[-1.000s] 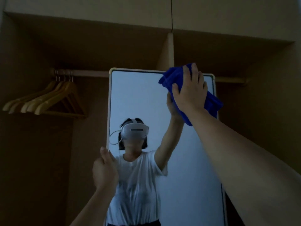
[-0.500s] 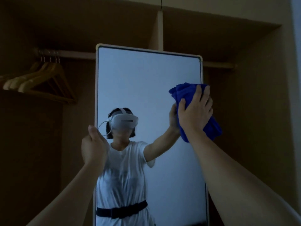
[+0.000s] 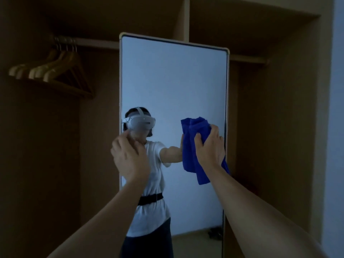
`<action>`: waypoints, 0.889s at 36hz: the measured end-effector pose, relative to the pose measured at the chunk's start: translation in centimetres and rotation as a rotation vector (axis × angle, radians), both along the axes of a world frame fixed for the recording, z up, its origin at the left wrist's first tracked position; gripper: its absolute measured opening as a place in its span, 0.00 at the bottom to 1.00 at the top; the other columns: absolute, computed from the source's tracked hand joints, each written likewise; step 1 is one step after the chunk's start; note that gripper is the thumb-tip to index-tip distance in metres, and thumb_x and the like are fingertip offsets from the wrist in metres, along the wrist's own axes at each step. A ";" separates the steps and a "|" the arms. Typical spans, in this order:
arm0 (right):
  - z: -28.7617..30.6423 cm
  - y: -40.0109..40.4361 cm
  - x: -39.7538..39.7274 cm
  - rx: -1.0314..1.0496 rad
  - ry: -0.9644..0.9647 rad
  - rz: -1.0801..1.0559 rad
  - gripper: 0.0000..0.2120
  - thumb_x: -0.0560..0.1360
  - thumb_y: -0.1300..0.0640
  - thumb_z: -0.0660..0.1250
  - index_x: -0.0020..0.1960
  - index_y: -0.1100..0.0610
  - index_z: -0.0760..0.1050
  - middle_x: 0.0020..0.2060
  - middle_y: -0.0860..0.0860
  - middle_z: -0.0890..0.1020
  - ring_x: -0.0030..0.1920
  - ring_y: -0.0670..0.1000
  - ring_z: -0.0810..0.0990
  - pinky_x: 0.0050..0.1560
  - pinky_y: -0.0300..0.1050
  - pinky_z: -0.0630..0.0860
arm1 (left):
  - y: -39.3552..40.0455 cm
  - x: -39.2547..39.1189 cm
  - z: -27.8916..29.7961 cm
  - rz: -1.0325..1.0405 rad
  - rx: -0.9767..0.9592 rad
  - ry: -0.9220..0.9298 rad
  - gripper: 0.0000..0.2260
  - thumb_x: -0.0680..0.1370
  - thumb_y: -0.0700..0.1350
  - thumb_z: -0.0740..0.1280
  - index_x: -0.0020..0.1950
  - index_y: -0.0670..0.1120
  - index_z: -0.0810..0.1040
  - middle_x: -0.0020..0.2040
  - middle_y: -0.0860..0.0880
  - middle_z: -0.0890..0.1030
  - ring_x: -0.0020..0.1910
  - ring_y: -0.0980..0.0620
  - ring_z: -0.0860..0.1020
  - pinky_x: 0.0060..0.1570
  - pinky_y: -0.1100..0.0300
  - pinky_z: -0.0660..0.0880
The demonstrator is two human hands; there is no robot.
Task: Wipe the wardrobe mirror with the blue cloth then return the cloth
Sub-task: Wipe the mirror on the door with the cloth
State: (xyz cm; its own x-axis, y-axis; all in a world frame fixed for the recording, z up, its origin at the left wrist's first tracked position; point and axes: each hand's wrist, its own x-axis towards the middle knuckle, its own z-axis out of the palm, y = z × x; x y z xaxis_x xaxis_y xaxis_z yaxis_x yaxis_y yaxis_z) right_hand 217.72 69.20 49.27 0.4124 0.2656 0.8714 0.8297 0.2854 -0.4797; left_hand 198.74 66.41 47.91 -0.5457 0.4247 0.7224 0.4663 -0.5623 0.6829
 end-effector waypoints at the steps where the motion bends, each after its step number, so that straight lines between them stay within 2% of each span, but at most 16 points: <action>1: -0.2 -0.2 -0.1 -0.014 -0.002 0.030 0.18 0.77 0.47 0.61 0.63 0.55 0.67 0.53 0.51 0.79 0.48 0.51 0.76 0.39 0.42 0.70 | -0.4 0.6 -0.3 0.004 0.025 0.049 0.13 0.77 0.39 0.61 0.61 0.46 0.73 0.59 0.45 0.73 0.56 0.47 0.70 0.54 0.52 0.68; 3: -0.7 -0.8 -0.4 -0.040 0.003 0.104 0.16 0.78 0.48 0.60 0.61 0.56 0.68 0.53 0.51 0.78 0.48 0.52 0.77 0.42 0.46 0.74 | -1.2 2.0 -0.5 -0.138 0.032 0.126 0.08 0.78 0.42 0.60 0.56 0.48 0.74 0.53 0.51 0.75 0.48 0.54 0.73 0.49 0.56 0.72; 5: -1.2 -1.5 -0.7 -0.064 0.007 0.173 0.14 0.78 0.50 0.60 0.59 0.57 0.69 0.55 0.52 0.76 0.47 0.52 0.77 0.44 0.48 0.76 | -1.9 3.6 -0.1 -0.514 -0.048 0.132 0.05 0.80 0.45 0.60 0.51 0.50 0.75 0.49 0.55 0.77 0.43 0.59 0.75 0.46 0.58 0.75; 7: -1.7 -2.0 -1.1 -0.102 0.031 0.235 0.11 0.78 0.50 0.60 0.55 0.56 0.70 0.56 0.52 0.73 0.42 0.50 0.76 0.41 0.46 0.74 | -2.6 5.2 0.3 -0.839 -0.168 0.128 0.05 0.80 0.49 0.60 0.48 0.54 0.75 0.42 0.64 0.78 0.41 0.62 0.75 0.43 0.61 0.74; 8: -1.9 -2.2 -1.3 -0.129 0.046 0.256 0.10 0.78 0.49 0.60 0.53 0.55 0.70 0.55 0.51 0.71 0.40 0.49 0.76 0.40 0.45 0.74 | -2.8 6.0 0.3 -0.937 -0.242 0.118 0.05 0.80 0.53 0.61 0.52 0.56 0.74 0.42 0.67 0.77 0.42 0.64 0.74 0.43 0.63 0.72; 10: -2.2 -2.3 -1.5 -0.186 0.065 0.309 0.11 0.78 0.48 0.60 0.49 0.55 0.71 0.52 0.51 0.72 0.37 0.49 0.75 0.38 0.42 0.72 | -2.7 7.2 0.0 -1.055 -0.346 0.060 0.22 0.76 0.60 0.62 0.69 0.58 0.65 0.54 0.63 0.73 0.51 0.62 0.73 0.48 0.63 0.73; 11: -2.2 -2.4 -1.6 -0.209 0.066 0.360 0.12 0.78 0.47 0.59 0.47 0.56 0.72 0.49 0.53 0.74 0.37 0.50 0.75 0.37 0.42 0.71 | -2.7 7.5 -0.3 -1.060 -0.376 0.027 0.30 0.74 0.61 0.65 0.73 0.57 0.59 0.59 0.58 0.72 0.56 0.57 0.73 0.53 0.59 0.74; 13: -2.5 -2.6 -1.5 -0.254 0.042 0.486 0.15 0.80 0.45 0.56 0.43 0.54 0.72 0.44 0.57 0.78 0.38 0.53 0.76 0.39 0.44 0.71 | -2.5 7.6 -0.8 -1.010 -0.379 -0.024 0.35 0.73 0.57 0.69 0.76 0.54 0.57 0.66 0.50 0.72 0.61 0.49 0.74 0.60 0.49 0.74; 16: -2.7 -2.8 -0.8 -0.380 0.003 0.521 0.21 0.80 0.41 0.50 0.45 0.51 0.75 0.44 0.55 0.82 0.43 0.54 0.79 0.47 0.50 0.76 | -1.7 7.0 -1.7 -0.997 -0.362 -0.126 0.30 0.74 0.49 0.71 0.73 0.50 0.63 0.62 0.46 0.77 0.56 0.46 0.78 0.54 0.44 0.78; 19: -1.9 -3.0 0.0 -0.424 0.109 0.495 0.30 0.80 0.38 0.45 0.49 0.54 0.81 0.46 0.54 0.82 0.47 0.53 0.80 0.51 0.50 0.75 | -1.2 6.3 -2.0 -1.002 -0.388 -0.304 0.22 0.75 0.44 0.69 0.68 0.50 0.68 0.57 0.46 0.79 0.52 0.46 0.79 0.50 0.46 0.79; 21: -1.4 -3.0 0.7 -0.407 0.092 0.399 0.29 0.81 0.40 0.45 0.52 0.54 0.81 0.47 0.53 0.83 0.47 0.52 0.79 0.49 0.46 0.74 | -1.2 5.9 -1.8 -0.937 -0.403 -0.329 0.15 0.75 0.46 0.68 0.61 0.51 0.72 0.53 0.47 0.79 0.48 0.47 0.79 0.41 0.52 0.79; 23: -1.4 -2.9 1.9 -0.435 -0.013 0.102 0.21 0.82 0.46 0.48 0.58 0.56 0.76 0.49 0.55 0.81 0.47 0.52 0.79 0.44 0.44 0.72 | -1.2 5.1 -1.0 -0.891 -0.401 -0.372 0.10 0.75 0.49 0.68 0.55 0.53 0.75 0.49 0.49 0.80 0.44 0.49 0.79 0.33 0.58 0.76; 25: -1.8 -2.7 3.6 -0.366 0.060 -0.114 0.17 0.83 0.49 0.50 0.58 0.56 0.74 0.50 0.55 0.80 0.45 0.51 0.77 0.40 0.44 0.70 | -1.3 3.5 0.4 -0.859 -0.394 -0.452 0.08 0.74 0.50 0.68 0.53 0.53 0.76 0.45 0.50 0.80 0.41 0.50 0.79 0.28 0.61 0.74; 27: -2.1 -2.7 5.1 -0.306 0.194 -0.155 0.18 0.82 0.49 0.50 0.56 0.57 0.75 0.48 0.55 0.80 0.47 0.53 0.77 0.40 0.45 0.70 | -1.4 1.3 1.9 -0.851 -0.359 -0.519 0.08 0.75 0.51 0.67 0.53 0.51 0.77 0.45 0.49 0.82 0.41 0.49 0.80 0.31 0.60 0.74; 29: -2.4 -2.4 6.3 -0.312 0.226 -0.209 0.18 0.82 0.49 0.50 0.58 0.58 0.73 0.51 0.56 0.79 0.50 0.56 0.76 0.42 0.47 0.70 | -1.4 -0.9 3.4 -0.819 -0.266 -0.549 0.04 0.76 0.50 0.66 0.49 0.52 0.78 0.47 0.48 0.82 0.44 0.49 0.80 0.38 0.56 0.76; 32: -2.7 -1.9 6.8 -0.366 0.243 -0.236 0.22 0.82 0.47 0.47 0.63 0.59 0.71 0.57 0.58 0.77 0.57 0.59 0.73 0.52 0.52 0.71 | -1.7 -3.8 5.7 -0.637 -0.074 -0.482 0.01 0.76 0.48 0.66 0.46 0.54 0.77 0.45 0.53 0.81 0.48 0.49 0.81 0.46 0.53 0.77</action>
